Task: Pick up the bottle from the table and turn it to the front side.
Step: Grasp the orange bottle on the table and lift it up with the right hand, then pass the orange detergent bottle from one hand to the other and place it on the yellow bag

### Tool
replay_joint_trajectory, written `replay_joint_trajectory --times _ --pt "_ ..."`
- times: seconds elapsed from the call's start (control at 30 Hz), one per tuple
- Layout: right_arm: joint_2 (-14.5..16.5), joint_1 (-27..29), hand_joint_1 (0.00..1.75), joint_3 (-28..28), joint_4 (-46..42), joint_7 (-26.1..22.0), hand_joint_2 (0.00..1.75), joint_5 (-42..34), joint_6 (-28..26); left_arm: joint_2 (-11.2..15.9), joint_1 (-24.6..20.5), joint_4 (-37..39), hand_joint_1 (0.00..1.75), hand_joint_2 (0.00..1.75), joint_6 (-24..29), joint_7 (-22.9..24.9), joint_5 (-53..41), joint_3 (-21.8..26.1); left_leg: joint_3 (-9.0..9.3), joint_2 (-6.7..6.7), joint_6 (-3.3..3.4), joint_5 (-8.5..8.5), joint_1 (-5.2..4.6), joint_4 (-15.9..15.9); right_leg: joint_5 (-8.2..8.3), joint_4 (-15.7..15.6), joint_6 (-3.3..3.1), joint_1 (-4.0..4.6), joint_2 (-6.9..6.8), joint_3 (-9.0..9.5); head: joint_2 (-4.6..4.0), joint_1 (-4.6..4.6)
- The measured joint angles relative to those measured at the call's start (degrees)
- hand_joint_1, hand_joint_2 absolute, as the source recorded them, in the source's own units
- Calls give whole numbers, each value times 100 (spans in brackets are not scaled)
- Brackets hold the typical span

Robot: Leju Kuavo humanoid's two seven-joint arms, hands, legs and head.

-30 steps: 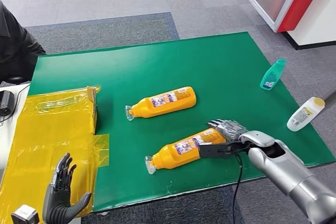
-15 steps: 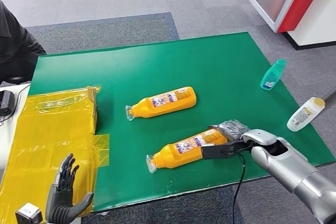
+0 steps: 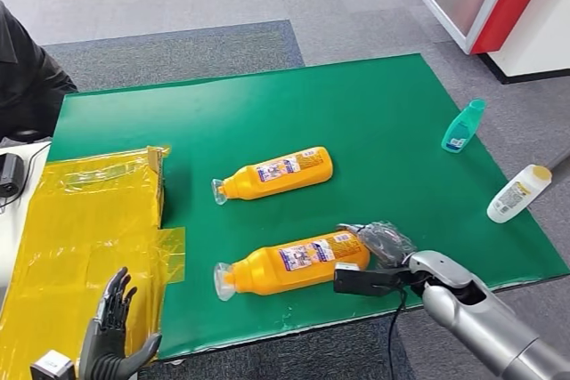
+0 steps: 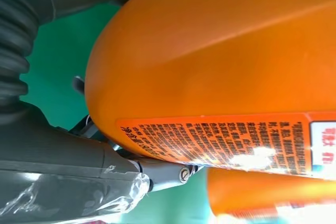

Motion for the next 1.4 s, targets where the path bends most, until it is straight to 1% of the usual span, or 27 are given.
replay_joint_trajectory --times 0.2,0.27,0.4,0.47,0.6,0.73,0.8,0.97,1.07,1.1,1.13,1.2,1.23,1.27,1.4 --pt "682 445 175 -576 -185 -160 175 -236 -298 -103 7 -15 0 175 -226 -3 -25 17 1 0 0 0 0 0 0 0 0 0 1 -1 0 -1" --pt "877 505 175 -642 -187 -163 175 -199 -368 -139 -4 -15 0 175 -267 -5 -9 16 1 1 0 1 0 0 0 0 0 0 1 -2 0 -2" --pt "1172 557 175 -717 -172 -185 175 -149 -414 -180 -26 -15 0 175 -338 -4 34 -5 1 1 0 1 0 0 0 0 0 -1 1 -1 0 -1" --pt "1388 555 175 -728 -98 -243 175 -72 -506 -187 -81 -15 0 175 -391 -3 112 -87 1 1 -1 1 0 0 1 0 0 0 1 -2 0 -1" --pt "1988 543 175 -665 179 -363 175 115 -863 -199 -301 -15 0 175 -369 36 444 -433 2 1 -3 3 2 0 1 0 -1 1 1 -3 0 -3" --pt "2560 507 175 -500 606 -387 175 275 -1295 -189 -521 -31 0 175 -299 181 876 -821 1 2 -5 4 8 0 0 1 -2 6 1 -5 0 -2" --pt "2794 514 175 -405 807 -415 175 361 -1498 -182 -624 -58 0 175 -275 271 1096 -1000 0 1 -5 4 7 0 0 1 -2 6 1 -5 0 -3" --pt "3222 533 175 -170 1158 -475 175 508 -1719 -183 -785 -86 0 175 -279 416 1463 -1301 -2 2 -5 4 6 0 0 1 -2 5 1 -6 0 -2" --pt "3396 539 175 -52 1298 -479 175 588 -1778 -199 -820 -123 0 175 -280 488 1522 -1405 -3 2 -5 3 6 0 0 1 -2 4 1 -8 0 -2" --pt "3439 537 175 -17 1339 -485 175 604 -1782 -201 -826 -133 4 175 -282 504 1528 -1437 -3 2 -5 3 6 0 0 1 -2 4 1 -8 0 -2" --pt "3472 535 175 19 1379 -500 175 616 -1782 -201 -832 -138 39 175 -285 511 1529 -1462 -3 2 -5 3 6 0 0 1 -2 4 2 -8 0 -2" --pt "3542 532 175 103 1471 -543 175 634 -1784 -202 -849 -142 126 175 -295 519 1535 -1511 -3 2 -5 3 6 0 0 1 -2 4 2 -8 0 -2" --pt "3575 527 175 139 1515 -561 175 635 -1792 -201 -854 -142 166 175 -298 519 1539 -1532 -3 2 -5 3 6 0 0 1 -2 4 1 -8 0 -2" --pt "3604 518 175 168 1562 -573 175 627 -1802 -200 -856 -142 175 175 -299 519 1543 -1552 -3 2 -5 4 6 0 0 1 -2 4 1 -8 0 -2" --pt "3675 481 175 234 1706 -582 175 586 -1827 -191 -854 -142 175 175 -271 510 1495 -1597 -3 2 -5 4 6 0 0 1 -2 4 1 -8 0 -2"
